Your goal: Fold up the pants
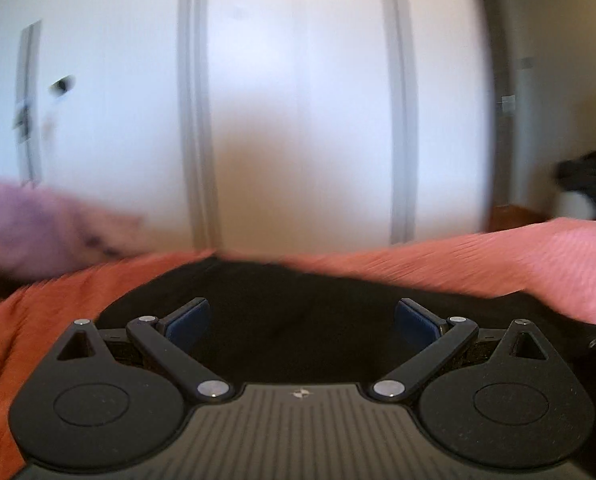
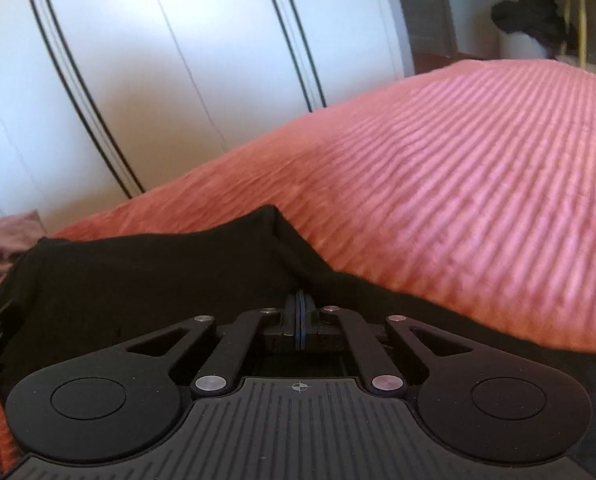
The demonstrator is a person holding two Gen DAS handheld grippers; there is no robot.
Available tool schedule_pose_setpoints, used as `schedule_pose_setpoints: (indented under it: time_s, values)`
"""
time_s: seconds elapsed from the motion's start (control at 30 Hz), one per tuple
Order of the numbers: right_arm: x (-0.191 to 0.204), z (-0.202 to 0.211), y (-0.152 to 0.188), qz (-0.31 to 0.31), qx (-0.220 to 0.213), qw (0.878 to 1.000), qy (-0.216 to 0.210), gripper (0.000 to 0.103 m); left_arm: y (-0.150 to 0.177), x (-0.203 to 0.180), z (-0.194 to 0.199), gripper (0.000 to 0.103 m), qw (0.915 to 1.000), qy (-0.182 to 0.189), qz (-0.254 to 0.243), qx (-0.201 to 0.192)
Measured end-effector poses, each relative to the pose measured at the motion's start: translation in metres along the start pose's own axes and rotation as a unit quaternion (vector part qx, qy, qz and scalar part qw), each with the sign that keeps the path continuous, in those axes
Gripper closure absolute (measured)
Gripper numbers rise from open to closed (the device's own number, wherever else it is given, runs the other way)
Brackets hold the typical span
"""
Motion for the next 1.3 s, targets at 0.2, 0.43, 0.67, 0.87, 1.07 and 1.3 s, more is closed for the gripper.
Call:
schedule_pose_setpoints:
  time_s: [0.2,0.43,0.67,0.87,1.07,1.3]
  values:
    - [-0.049,0.053,0.018,0.048,-0.04,0.994,0.089,0.098,-0.004,-0.047,-0.058,0.004,0.9921,0.004,-0.125,-0.008]
    - [-0.086,0.044,0.04,0.084,-0.057,0.986,0.13,0.098,0.023,-0.036,-0.116,0.004,0.9952,0.036,-0.078,0.046]
    - [-0.096,0.049,0.029,0.048,-0.048,0.991,0.118,0.098,0.019,-0.033,-0.109,0.004,0.9955,0.035,-0.076,0.044]
    - [-0.15,0.149,0.055,-0.056,-0.053,0.985,0.155,0.059,-0.004,-0.063,-0.022,0.004,0.988,0.07,-0.137,0.009]
    - [-0.267,0.252,0.085,-0.206,-0.081,0.949,0.222,0.08,0.014,-0.166,0.061,0.004,0.9501,0.264,-0.138,0.093]
    - [-0.364,0.389,0.169,-0.411,-0.183,0.843,0.294,0.061,0.068,-0.242,0.1,0.004,0.9133,0.312,-0.212,0.154]
Point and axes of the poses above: each gripper's, at about its wrist camera, not at the fingertips, and z roughly against the way its jaws point, x to its left, y to its underside, the point moved 5 cm from there along -z, roughly the way its jaws point, and after that the axes turned 2 degrees about -x, right-handed, at the moved point
